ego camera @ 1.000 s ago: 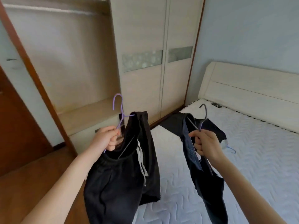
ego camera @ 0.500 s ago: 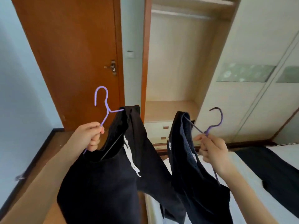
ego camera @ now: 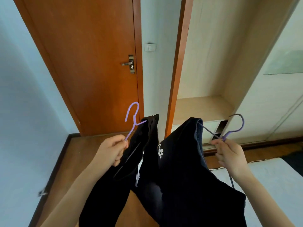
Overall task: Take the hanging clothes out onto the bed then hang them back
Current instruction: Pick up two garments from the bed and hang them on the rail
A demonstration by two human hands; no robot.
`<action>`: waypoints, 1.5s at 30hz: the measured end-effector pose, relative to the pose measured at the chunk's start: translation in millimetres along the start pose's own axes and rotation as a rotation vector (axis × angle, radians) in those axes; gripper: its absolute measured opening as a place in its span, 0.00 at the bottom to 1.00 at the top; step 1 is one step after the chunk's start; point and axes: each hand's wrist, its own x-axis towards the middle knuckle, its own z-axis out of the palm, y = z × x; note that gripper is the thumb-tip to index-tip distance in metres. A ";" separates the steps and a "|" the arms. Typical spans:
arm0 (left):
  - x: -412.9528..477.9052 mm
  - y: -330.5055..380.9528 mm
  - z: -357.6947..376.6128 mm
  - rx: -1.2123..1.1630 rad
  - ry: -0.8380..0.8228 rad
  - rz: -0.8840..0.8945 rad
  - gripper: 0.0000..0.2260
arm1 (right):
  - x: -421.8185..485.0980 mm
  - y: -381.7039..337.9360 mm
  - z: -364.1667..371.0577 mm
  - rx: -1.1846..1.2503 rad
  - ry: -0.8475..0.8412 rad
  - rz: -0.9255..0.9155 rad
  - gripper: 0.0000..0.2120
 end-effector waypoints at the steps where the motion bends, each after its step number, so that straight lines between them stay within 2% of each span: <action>1: 19.2 -1.2 -0.3 0.006 -0.010 -0.004 0.11 | 10.7 0.4 4.2 0.001 0.007 0.003 0.15; 8: 169.9 -12.0 11.6 0.106 -0.081 -0.029 0.12 | 119.5 8.0 38.3 0.044 0.040 0.018 0.16; 16: 330.9 51.2 52.4 0.120 -0.241 0.056 0.11 | 259.7 -35.8 44.4 0.067 0.204 -0.041 0.13; 19: 385.1 68.3 75.0 0.068 -0.291 0.039 0.11 | 298.9 -50.5 36.9 0.043 0.266 -0.072 0.13; 35: 620.3 137.6 263.3 -0.023 -0.643 0.114 0.09 | 491.9 -91.8 -26.1 -0.001 0.595 -0.079 0.15; 40: 664.4 168.3 331.6 -0.135 -0.633 0.126 0.12 | 544.3 -130.2 -65.9 0.027 0.626 -0.107 0.14; 45: 714.5 214.0 397.0 -0.246 -0.576 0.141 0.11 | 619.3 -170.8 -120.0 0.007 0.555 -0.137 0.15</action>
